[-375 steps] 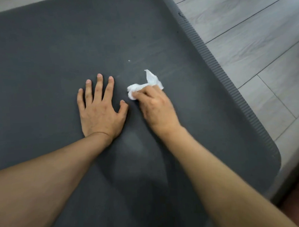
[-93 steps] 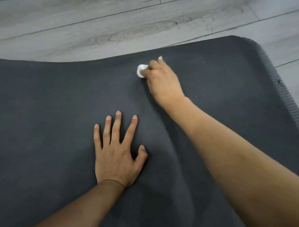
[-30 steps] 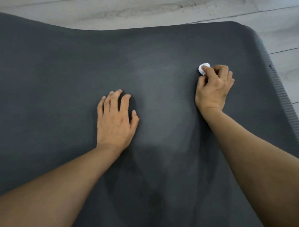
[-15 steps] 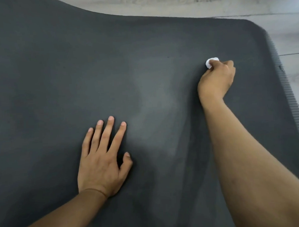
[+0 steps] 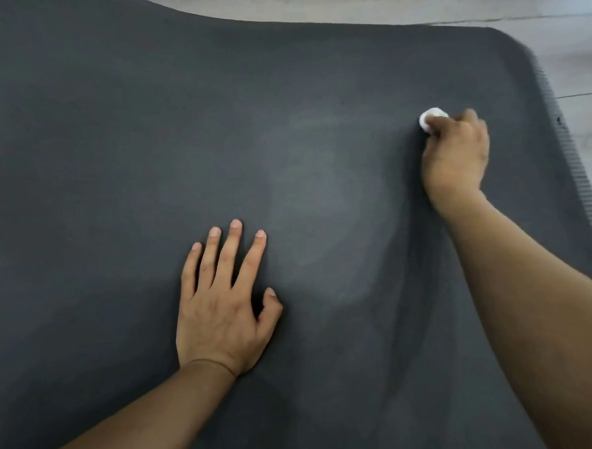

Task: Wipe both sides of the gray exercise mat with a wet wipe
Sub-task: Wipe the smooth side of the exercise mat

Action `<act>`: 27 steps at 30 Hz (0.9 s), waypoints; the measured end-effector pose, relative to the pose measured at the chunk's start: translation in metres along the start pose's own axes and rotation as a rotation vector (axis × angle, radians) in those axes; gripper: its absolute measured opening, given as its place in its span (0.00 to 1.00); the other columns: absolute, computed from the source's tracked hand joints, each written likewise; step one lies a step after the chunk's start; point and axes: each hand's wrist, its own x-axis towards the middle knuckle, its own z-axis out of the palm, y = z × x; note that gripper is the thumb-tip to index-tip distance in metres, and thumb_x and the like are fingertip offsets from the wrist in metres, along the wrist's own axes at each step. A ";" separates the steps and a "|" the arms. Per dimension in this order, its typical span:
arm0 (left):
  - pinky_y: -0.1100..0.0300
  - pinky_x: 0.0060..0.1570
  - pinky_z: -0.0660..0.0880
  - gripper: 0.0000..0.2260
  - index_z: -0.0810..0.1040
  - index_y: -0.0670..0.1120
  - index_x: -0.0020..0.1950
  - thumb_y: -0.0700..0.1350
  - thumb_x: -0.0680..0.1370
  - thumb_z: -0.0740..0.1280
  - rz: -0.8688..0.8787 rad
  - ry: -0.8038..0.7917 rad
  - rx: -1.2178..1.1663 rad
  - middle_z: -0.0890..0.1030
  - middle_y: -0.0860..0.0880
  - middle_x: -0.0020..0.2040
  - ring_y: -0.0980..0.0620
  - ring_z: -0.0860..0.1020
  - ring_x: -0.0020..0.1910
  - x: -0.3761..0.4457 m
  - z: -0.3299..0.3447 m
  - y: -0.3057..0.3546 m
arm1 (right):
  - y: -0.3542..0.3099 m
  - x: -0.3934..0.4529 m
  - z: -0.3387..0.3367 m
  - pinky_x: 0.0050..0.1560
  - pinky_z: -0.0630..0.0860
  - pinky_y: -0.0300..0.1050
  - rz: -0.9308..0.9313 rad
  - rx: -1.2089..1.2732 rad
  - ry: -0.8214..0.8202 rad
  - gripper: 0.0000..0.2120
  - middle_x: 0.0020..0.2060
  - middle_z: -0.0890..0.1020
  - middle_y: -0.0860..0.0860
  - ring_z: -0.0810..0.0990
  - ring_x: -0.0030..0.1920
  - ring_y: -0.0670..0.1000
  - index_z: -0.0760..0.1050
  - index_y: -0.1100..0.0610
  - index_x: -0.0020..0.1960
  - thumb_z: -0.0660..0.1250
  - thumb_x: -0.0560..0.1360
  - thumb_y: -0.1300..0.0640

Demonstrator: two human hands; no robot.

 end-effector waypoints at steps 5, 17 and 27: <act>0.41 0.79 0.55 0.32 0.62 0.50 0.82 0.56 0.77 0.56 0.000 0.000 0.010 0.60 0.44 0.82 0.41 0.58 0.81 0.000 0.000 0.000 | -0.087 -0.027 0.019 0.49 0.71 0.51 0.091 0.079 -0.006 0.16 0.49 0.77 0.59 0.76 0.48 0.62 0.82 0.54 0.53 0.60 0.71 0.63; 0.42 0.79 0.55 0.30 0.65 0.50 0.81 0.55 0.78 0.56 -0.005 0.095 -0.017 0.63 0.44 0.81 0.41 0.60 0.80 -0.002 0.001 0.001 | -0.017 -0.028 -0.011 0.47 0.66 0.52 -0.183 -0.161 -0.047 0.13 0.42 0.74 0.58 0.75 0.45 0.62 0.80 0.49 0.52 0.61 0.73 0.60; 0.42 0.79 0.54 0.30 0.64 0.50 0.81 0.56 0.78 0.54 -0.009 0.092 -0.009 0.63 0.44 0.81 0.42 0.59 0.80 -0.003 0.002 0.001 | -0.144 -0.118 0.023 0.39 0.68 0.49 -0.517 0.207 -0.034 0.14 0.39 0.78 0.55 0.76 0.38 0.59 0.83 0.51 0.47 0.67 0.65 0.63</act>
